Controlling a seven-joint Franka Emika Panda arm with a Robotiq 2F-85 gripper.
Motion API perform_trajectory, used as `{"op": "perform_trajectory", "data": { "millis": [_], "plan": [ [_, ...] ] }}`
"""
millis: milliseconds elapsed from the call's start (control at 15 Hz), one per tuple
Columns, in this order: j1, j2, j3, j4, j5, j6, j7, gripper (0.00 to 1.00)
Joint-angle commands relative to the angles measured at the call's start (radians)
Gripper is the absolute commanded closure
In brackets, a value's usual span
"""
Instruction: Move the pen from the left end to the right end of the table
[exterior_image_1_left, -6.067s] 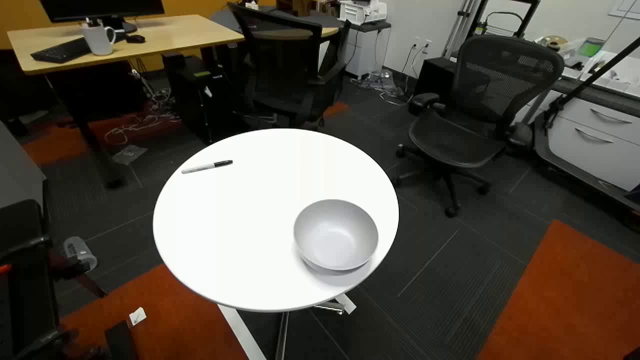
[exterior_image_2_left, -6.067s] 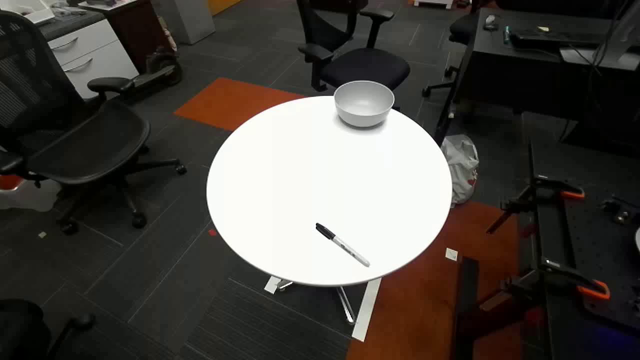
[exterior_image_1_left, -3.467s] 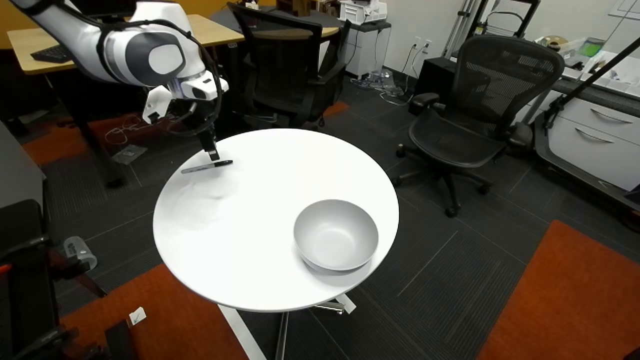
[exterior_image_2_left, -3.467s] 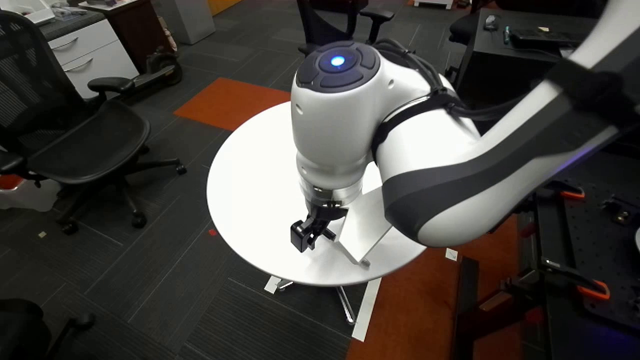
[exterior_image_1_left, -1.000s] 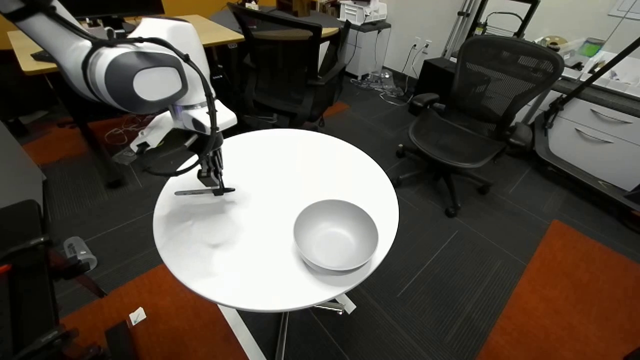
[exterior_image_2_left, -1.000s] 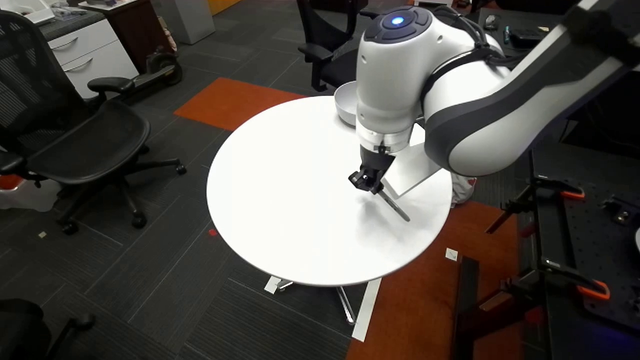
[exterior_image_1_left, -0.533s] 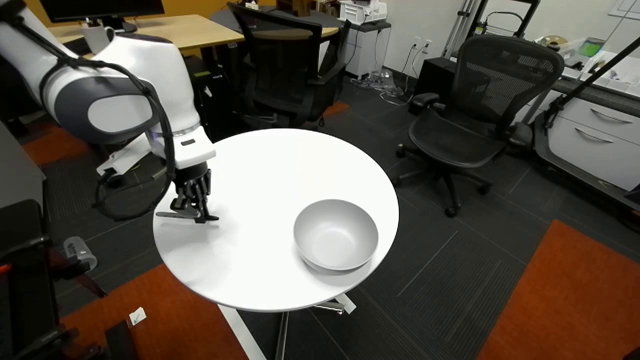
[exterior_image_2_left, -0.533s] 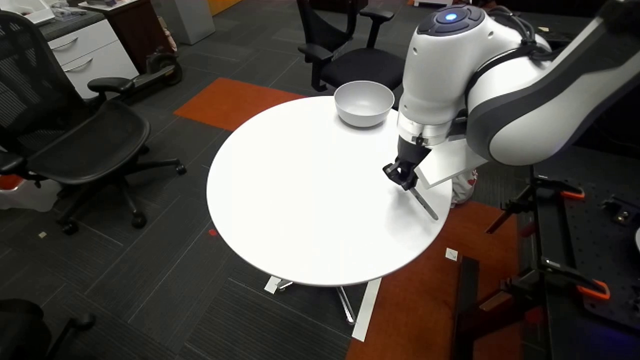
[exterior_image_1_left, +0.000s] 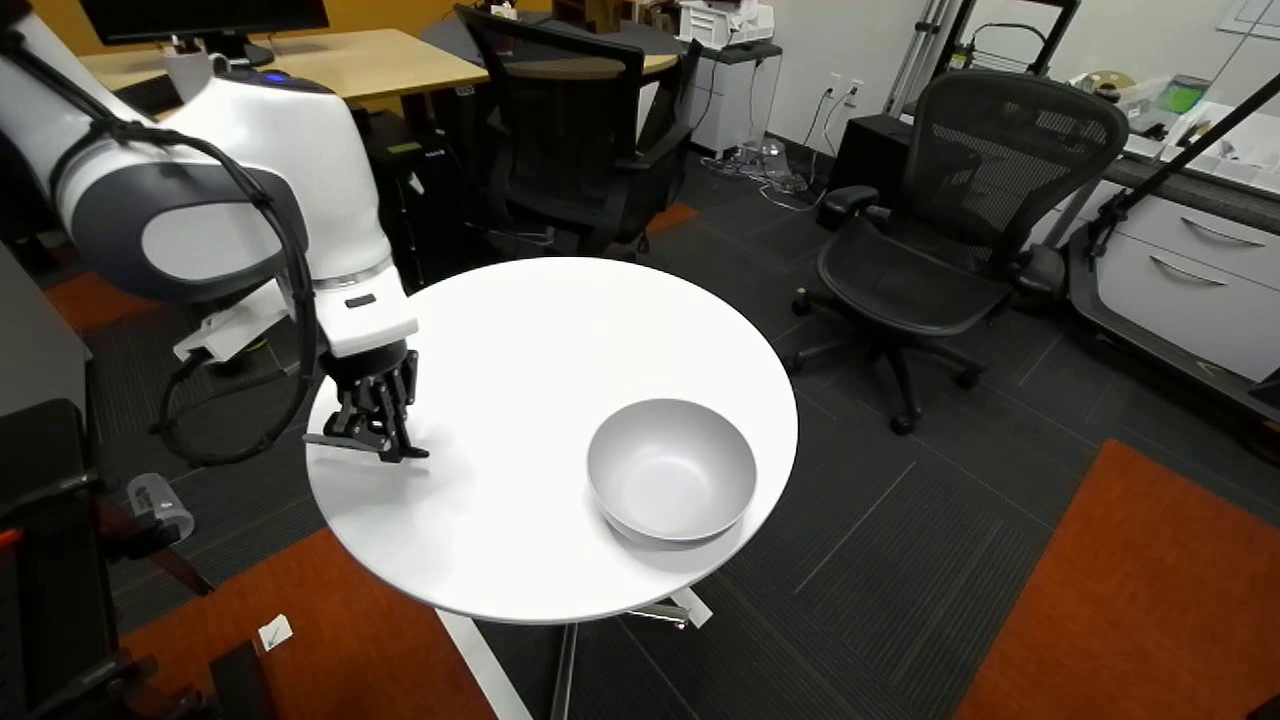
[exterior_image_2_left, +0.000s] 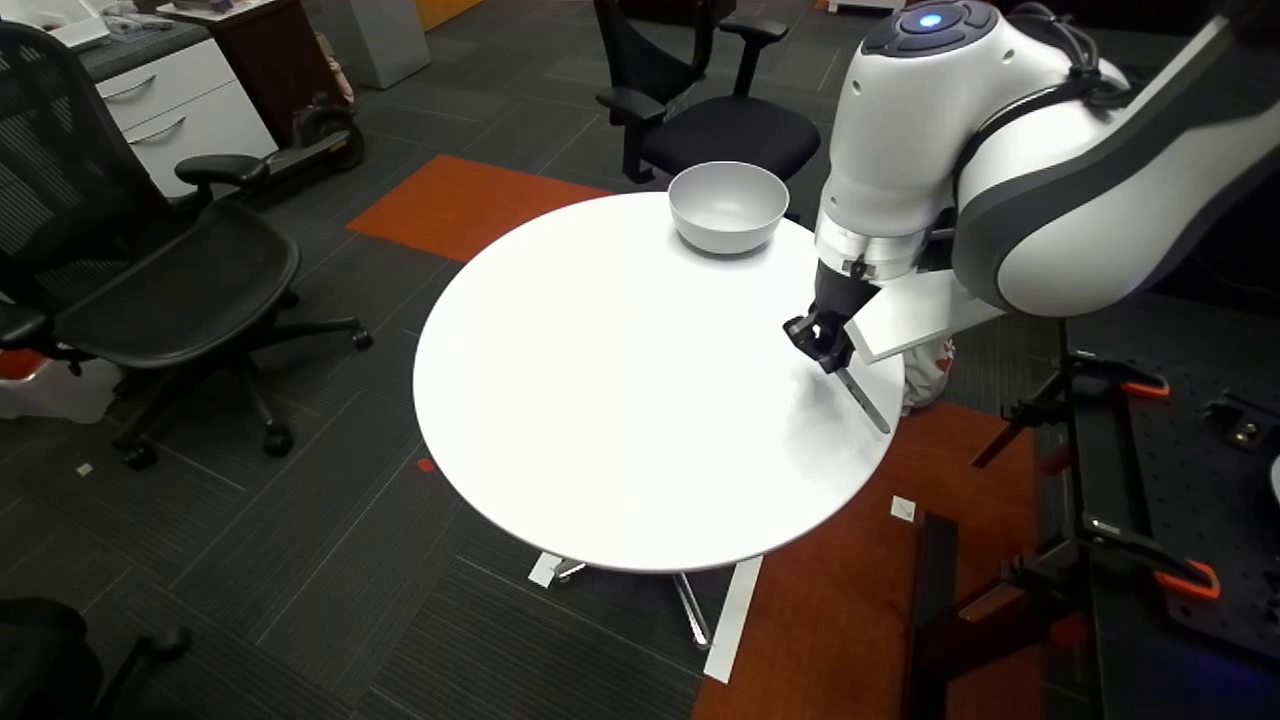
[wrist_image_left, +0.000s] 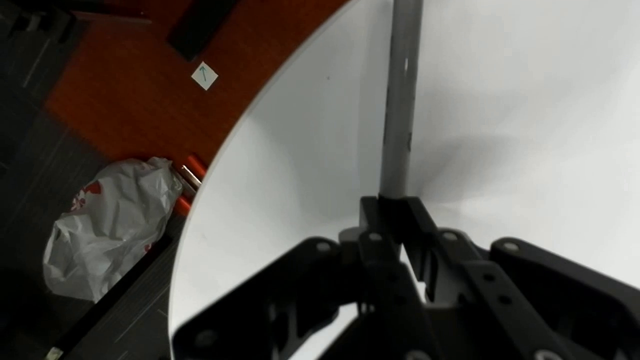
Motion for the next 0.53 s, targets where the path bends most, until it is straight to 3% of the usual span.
{"op": "perform_trajectory", "data": {
  "millis": [0,133,467],
  "plan": [
    [-0.021,-0.048,0.015,-0.039,0.024,0.019,0.001,0.6],
    [-0.029,-0.051,0.022,-0.039,0.035,0.022,-0.006,0.53],
    [-0.044,-0.051,0.041,-0.041,0.06,0.028,-0.014,0.14]
  ]
}}
